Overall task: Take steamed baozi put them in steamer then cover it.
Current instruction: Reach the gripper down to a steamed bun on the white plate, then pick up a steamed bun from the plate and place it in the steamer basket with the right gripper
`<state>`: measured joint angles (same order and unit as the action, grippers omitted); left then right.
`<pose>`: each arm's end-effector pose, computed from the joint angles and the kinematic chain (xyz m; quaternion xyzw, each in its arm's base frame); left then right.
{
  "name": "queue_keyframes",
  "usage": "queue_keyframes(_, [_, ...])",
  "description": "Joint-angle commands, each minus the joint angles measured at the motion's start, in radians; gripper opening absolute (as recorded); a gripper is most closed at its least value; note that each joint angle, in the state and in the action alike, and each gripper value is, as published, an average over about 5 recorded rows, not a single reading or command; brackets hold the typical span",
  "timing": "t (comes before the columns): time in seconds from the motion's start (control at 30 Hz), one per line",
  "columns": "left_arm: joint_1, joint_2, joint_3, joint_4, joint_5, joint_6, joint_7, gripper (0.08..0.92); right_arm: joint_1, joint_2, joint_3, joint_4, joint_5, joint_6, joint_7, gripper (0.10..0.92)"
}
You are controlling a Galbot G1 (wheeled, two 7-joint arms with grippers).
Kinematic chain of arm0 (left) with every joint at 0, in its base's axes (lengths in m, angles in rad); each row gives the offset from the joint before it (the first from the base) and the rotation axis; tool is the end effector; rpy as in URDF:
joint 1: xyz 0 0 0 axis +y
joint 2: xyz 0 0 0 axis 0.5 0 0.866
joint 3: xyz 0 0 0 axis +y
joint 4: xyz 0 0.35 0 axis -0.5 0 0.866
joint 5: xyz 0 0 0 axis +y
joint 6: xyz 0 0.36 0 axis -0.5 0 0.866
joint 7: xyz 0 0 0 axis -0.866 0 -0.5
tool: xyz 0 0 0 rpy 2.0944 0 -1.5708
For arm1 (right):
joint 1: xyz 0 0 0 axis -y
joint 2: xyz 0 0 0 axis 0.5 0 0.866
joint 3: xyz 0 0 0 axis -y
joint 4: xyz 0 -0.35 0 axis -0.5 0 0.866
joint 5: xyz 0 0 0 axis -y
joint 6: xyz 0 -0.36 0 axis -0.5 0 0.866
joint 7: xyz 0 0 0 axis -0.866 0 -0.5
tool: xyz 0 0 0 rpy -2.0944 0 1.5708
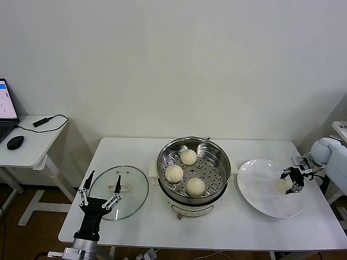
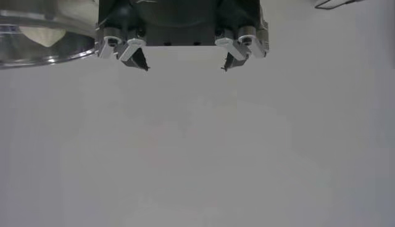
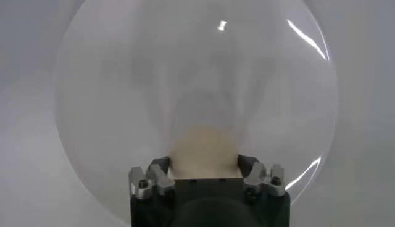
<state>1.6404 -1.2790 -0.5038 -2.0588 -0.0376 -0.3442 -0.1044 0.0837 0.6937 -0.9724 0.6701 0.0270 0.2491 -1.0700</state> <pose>0.1656 0.0461 -0.3231 0.0468 0.9885 0.0793 0.1196 0.5279 -0.3435 -0.2300 0.4896 -0.5497 0.5101 0.4449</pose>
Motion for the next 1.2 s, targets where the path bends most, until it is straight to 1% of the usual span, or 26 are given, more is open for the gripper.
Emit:
queue_keyframes(0.03, [-0.002, 0.018, 0.001, -0.014, 0.009, 0.000, 0.004, 0.823, 0.144, -0.016, -0.119, 0.067, 0.086, -0.016, -0.054, 0.680])
queue_keyframes(0.17, [-0.004, 0.025, -0.005, -0.034, 0.013, 0.005, 0.004, 0.823, 0.308, -0.018, -0.270, 0.150, 0.162, -0.042, -0.120, 0.685])
queue_keyframes(0.37, [0.006, 0.028, 0.007, -0.036, 0.014, -0.008, 0.004, 0.823, 0.650, 0.012, -0.560, 0.362, 0.346, -0.148, -0.195, 0.705])
queue_keyframes(0.53, [0.001, 0.024, 0.022, -0.040, 0.015, -0.011, 0.002, 0.823, 0.833, 0.084, -0.699, 0.493, 0.542, -0.243, -0.192, 0.704])
queue_keyframes(0.67, [0.001, 0.019, 0.031, -0.040, 0.017, -0.014, 0.001, 0.823, 0.921, 0.139, -0.750, 0.617, 0.637, -0.296, -0.162, 0.704])
queue_keyframes(0.8, [-0.002, 0.016, 0.035, -0.038, 0.018, -0.015, -0.001, 0.823, 0.936, 0.189, -0.758, 0.719, 0.685, -0.331, -0.115, 0.704])
queue_keyframes(0.9, [-0.004, 0.015, 0.037, -0.040, 0.019, -0.013, -0.002, 0.823, 0.918, 0.235, -0.760, 0.749, 0.703, -0.348, -0.075, 0.704])
queue_keyframes(1.2, [-0.005, 0.012, 0.032, -0.043, 0.019, -0.010, -0.003, 0.823, 0.809, 0.348, -0.762, 0.703, 0.653, -0.370, -0.010, 0.696])
